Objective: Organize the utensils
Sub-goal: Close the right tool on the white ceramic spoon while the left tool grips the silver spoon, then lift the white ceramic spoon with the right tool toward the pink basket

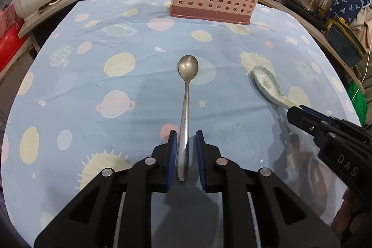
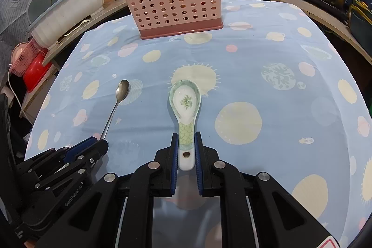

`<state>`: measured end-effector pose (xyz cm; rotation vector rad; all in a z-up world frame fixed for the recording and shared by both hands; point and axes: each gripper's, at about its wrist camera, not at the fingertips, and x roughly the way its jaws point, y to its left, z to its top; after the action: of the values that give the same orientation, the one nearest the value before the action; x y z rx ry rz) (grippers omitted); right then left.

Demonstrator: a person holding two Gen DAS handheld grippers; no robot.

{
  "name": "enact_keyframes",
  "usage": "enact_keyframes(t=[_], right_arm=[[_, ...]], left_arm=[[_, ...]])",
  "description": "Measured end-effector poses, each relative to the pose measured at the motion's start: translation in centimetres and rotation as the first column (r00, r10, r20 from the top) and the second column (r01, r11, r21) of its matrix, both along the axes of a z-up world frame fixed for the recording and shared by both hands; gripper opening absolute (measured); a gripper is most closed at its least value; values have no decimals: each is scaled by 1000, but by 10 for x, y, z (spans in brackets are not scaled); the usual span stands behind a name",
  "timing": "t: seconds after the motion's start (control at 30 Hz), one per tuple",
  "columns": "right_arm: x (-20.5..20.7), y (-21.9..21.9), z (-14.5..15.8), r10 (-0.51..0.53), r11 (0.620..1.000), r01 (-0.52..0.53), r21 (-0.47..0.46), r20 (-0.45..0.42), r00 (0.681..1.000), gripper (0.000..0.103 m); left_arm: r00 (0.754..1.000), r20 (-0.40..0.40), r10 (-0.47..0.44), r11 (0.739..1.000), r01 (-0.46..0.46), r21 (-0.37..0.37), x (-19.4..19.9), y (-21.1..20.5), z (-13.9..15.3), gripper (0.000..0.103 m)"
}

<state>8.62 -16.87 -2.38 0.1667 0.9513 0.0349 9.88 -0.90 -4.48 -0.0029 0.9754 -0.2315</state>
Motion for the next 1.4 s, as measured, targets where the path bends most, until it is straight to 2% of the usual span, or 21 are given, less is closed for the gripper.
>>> enact_keyframes(t=[0.07,0.23,0.5,0.53,0.57,0.77,0.97,1.4], right_arm=[[0,0,0,2,1000,-2,0,-1,1000,12],[-5,0,4,3,1000,-3,4,1,1000,12],[-11,-4,18,-2,1000,1,9,34,999,12],[-12,-5,21,-3,1000,3,10,40,999,12],[-12,-5,23,-4,1000,3,11,45,999,12],[-12,-9,33,-11,1000,10,13,67,998,12],[-12,-13,37,-18,1000,17,23,78,997,11],[-8,-19,71,-17,1000,14,22,138,990,7]], left_arm=[[1000,3,-9,1000,9,0,-1,0,0,8],[1000,-14,-16,1000,15,-28,-2,4,4,8],[1000,19,-14,998,16,-67,-6,8,31,8],[1000,24,-13,997,15,-76,-6,9,35,2],[1000,26,-12,996,14,-83,-6,9,39,1],[999,50,-13,995,18,-98,-4,11,57,0],[998,64,-10,995,17,-101,-2,13,63,0],[999,31,-27,994,30,-102,9,12,95,0]])
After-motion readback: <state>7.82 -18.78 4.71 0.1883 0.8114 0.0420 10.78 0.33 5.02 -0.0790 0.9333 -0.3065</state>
